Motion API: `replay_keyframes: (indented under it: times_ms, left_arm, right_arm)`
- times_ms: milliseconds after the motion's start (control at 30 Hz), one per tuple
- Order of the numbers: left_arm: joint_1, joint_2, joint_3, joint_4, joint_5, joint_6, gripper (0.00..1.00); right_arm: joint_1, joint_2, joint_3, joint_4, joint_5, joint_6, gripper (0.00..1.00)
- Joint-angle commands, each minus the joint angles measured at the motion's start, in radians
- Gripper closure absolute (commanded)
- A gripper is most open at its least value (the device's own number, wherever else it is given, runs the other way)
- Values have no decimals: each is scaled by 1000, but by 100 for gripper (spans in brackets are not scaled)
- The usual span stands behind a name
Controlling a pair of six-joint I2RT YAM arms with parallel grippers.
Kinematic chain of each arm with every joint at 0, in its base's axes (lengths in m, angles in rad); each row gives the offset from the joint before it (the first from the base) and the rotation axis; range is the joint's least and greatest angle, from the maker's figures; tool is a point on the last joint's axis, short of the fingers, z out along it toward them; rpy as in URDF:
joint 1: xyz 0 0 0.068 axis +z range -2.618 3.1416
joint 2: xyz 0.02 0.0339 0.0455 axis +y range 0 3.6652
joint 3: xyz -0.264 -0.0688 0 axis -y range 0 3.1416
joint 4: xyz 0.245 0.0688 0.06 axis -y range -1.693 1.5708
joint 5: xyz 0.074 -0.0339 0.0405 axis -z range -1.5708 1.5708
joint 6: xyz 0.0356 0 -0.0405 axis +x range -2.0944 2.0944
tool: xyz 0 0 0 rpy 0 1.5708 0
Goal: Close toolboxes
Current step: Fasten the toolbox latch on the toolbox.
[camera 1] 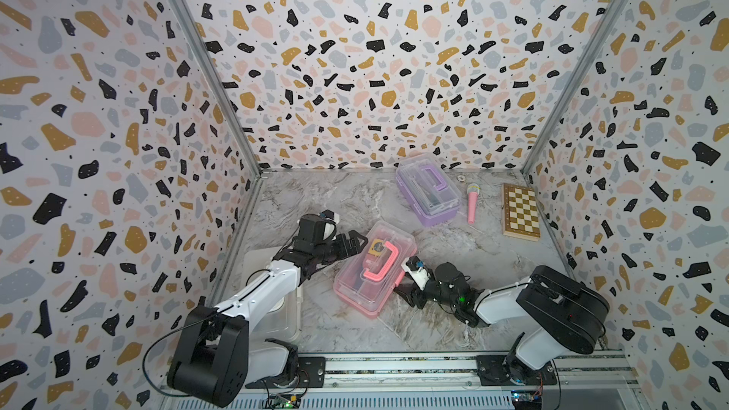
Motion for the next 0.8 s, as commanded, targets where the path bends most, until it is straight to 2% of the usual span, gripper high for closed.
replay_keyframes:
  times_ms: [0,133,200,333,467,533,667,767]
  left_arm:
    - [2,-2,10,17,19,19,1]
    - [3,-4,0,20,18,18,1]
    - [3,-1,1,21,20,20,1]
    - [2,9,4,20,27,22,1]
    - [3,15,6,14,34,29,1]
    - [3,17,5,12,37,32,1]
    - [3,18,7,14,39,33,1]
    - [3,20,7,10,39,32,1]
  right_arm:
    - [1,-24,22,40,47,-38,38]
    - [1,-33,17,40,56,-50,44]
    - [1,-39,17,36,56,-59,43]
    - [1,-45,23,26,43,-77,30]
    - [1,-48,27,20,39,-109,27]
    - [0,-49,27,16,36,-126,32]
    - [0,-43,36,17,10,-126,50]
    - [1,-53,33,9,1,-124,59]
